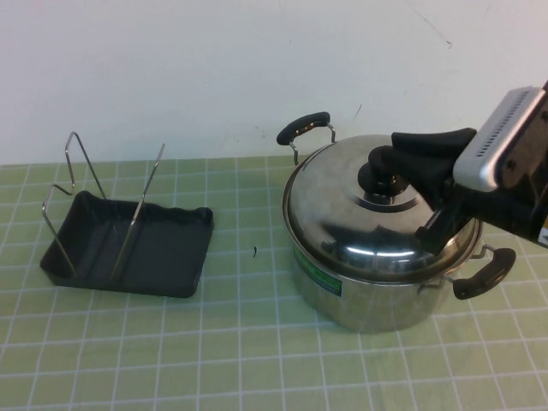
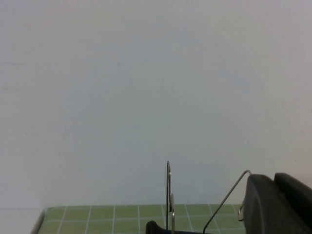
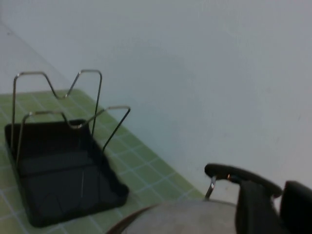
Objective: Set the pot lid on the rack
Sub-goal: Open the pot, then hand over the pot lid, then place the pot lid on the pot rack
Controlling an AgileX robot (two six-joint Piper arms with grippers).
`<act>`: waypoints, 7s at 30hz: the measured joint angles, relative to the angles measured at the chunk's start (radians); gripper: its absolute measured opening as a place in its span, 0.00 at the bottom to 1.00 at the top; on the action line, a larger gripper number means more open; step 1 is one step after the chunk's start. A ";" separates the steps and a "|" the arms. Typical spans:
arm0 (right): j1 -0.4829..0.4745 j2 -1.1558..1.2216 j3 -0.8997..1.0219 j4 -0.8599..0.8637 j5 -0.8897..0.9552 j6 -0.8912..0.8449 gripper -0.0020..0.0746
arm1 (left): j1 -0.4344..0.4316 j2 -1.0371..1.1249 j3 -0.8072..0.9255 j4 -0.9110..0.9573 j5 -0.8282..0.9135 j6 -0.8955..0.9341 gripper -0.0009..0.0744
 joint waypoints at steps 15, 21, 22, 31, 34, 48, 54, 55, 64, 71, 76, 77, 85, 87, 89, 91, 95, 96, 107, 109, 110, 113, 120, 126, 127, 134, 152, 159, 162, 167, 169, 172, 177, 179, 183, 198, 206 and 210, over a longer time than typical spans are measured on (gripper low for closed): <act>0.000 0.220 -0.056 0.217 -0.018 -0.107 0.92 | 0.000 0.000 0.063 0.002 -0.046 0.002 0.01; 0.000 0.246 -0.056 0.233 -0.038 -0.095 0.61 | 0.000 0.000 0.063 0.002 -0.046 -0.012 0.01; 0.000 0.248 -0.056 0.233 -0.041 -0.095 0.53 | 0.000 0.000 0.063 0.002 -0.046 -0.017 0.01; 0.004 0.251 -0.056 0.293 -0.081 -0.150 0.49 | 0.000 0.000 0.063 -0.010 -0.097 -0.415 0.01; 0.004 0.249 -0.056 0.368 -0.159 -0.173 0.49 | 0.000 0.000 0.063 0.009 -0.178 -0.628 0.01; 0.167 0.030 -0.058 0.311 -0.323 -0.072 0.49 | 0.000 0.000 0.063 0.337 -0.617 -1.530 0.79; 0.397 0.021 -0.136 0.267 -0.266 -0.036 0.49 | 0.000 0.000 0.063 0.509 -0.620 -1.746 0.83; 0.434 0.021 -0.152 0.257 -0.241 -0.036 0.49 | 0.000 0.000 0.063 0.527 -0.620 -1.764 0.84; 0.579 0.021 -0.236 0.235 -0.113 -0.031 0.49 | 0.000 0.000 0.063 0.589 -0.644 -1.839 0.84; 0.585 0.021 -0.236 0.227 -0.096 -0.029 0.49 | 0.000 0.000 0.063 0.616 -0.666 -1.878 0.65; 0.585 0.021 -0.236 0.218 -0.096 0.004 0.49 | 0.000 0.000 0.063 0.658 -0.695 -1.884 0.33; 0.585 0.021 -0.236 0.212 -0.096 0.008 0.49 | 0.000 0.000 0.063 0.667 -0.698 -1.884 0.31; 0.587 0.025 -0.236 0.159 -0.132 0.033 0.49 | 0.000 0.000 0.063 0.689 -0.726 -1.895 0.30; 0.587 0.035 -0.238 0.156 -0.134 0.068 0.49 | 0.000 0.000 0.063 0.689 -0.727 -1.896 0.27; 0.587 0.051 -0.247 0.144 -0.136 0.099 0.49 | 0.000 0.000 0.063 0.686 -0.731 -1.899 0.22; 0.587 0.066 -0.259 0.141 -0.136 0.124 0.49 | 0.000 0.000 0.063 0.679 -0.742 -1.899 0.16; 0.587 0.077 -0.282 0.133 -0.138 0.154 0.49 | 0.000 0.000 0.063 0.670 -0.765 -1.899 0.13; 0.587 0.077 -0.289 0.130 -0.138 0.154 0.51 | 0.000 0.000 0.063 0.670 -0.772 -1.899 0.13; 0.587 0.062 -0.312 0.160 -0.186 0.088 0.77 | 0.000 0.038 0.004 0.913 -0.708 -1.952 0.09; 0.587 0.030 -0.312 0.160 -0.193 0.062 0.74 | 0.000 0.073 -0.049 1.000 -0.700 -1.966 0.09; 0.587 0.007 -0.312 0.160 -0.193 0.050 0.72 | 0.000 0.099 -0.099 1.084 -0.700 -1.983 0.09; 0.587 -0.082 -0.312 0.149 -0.135 -0.002 0.52 | 0.000 0.196 -0.235 1.357 -0.713 -2.036 0.09; 0.587 -0.344 -0.310 -0.069 0.407 0.068 0.06 | 0.000 0.482 -0.526 1.589 -0.693 -1.957 0.09; 0.587 -0.501 -0.241 -0.294 0.692 0.248 0.03 | 0.022 0.738 -0.671 1.597 -0.673 -1.764 0.09; 0.587 -0.525 -0.227 -0.311 0.716 0.256 0.03 | 0.029 0.764 -0.688 1.596 -0.686 -1.735 0.09; 0.587 -0.651 -0.090 -0.331 0.823 0.280 0.03 | 0.145 0.980 -0.814 1.599 -0.766 -1.660 0.09; 0.587 -0.678 -0.028 -0.333 0.856 0.282 0.02 | 0.239 1.222 -0.839 1.600 -0.960 -1.322 0.09; 0.587 -0.678 -0.028 -0.333 0.856 0.284 0.02 | 0.239 1.251 -0.839 1.600 -0.929 -1.302 0.09; 0.587 -0.678 -0.028 -0.333 0.856 0.284 0.02 | 0.239 1.286 -0.839 1.600 -0.939 -1.302 0.09; 0.587 -0.678 -0.028 -0.333 0.856 0.284 0.02 | 0.239 1.326 -0.839 1.600 -0.946 -1.280 0.09; 0.587 -0.678 -0.028 -0.333 0.856 0.284 0.02 | 0.239 1.335 -0.839 1.600 -0.938 -1.273 0.09; 0.587 -0.678 -0.028 -0.333 0.856 0.284 0.02 | 0.239 1.341 -0.839 1.600 -0.924 -1.266 0.09; 0.587 -0.678 -0.028 -0.333 0.856 0.284 0.02 | 0.239 1.369 -0.837 1.600 -0.929 -1.218 0.09; 0.587 -0.678 -0.028 -0.333 0.856 0.284 0.02 | 0.239 1.388 -0.835 1.600 -0.922 -1.216 0.09; 0.587 -0.678 -0.028 -0.333 0.856 0.284 0.02 | 0.239 1.408 -0.830 1.600 -0.906 -1.207 0.09; 0.587 -0.678 -0.028 -0.333 0.856 0.284 0.02 | 0.239 1.408 -0.830 1.600 -0.860 -1.197 0.62; 0.587 -0.678 -0.028 -0.333 0.856 0.284 0.02 | 0.239 1.388 -0.830 1.599 -0.798 -1.206 0.72; 0.587 -0.678 -0.028 -0.333 0.856 0.284 0.02 | 0.239 1.345 -0.830 1.599 -0.752 -1.210 0.72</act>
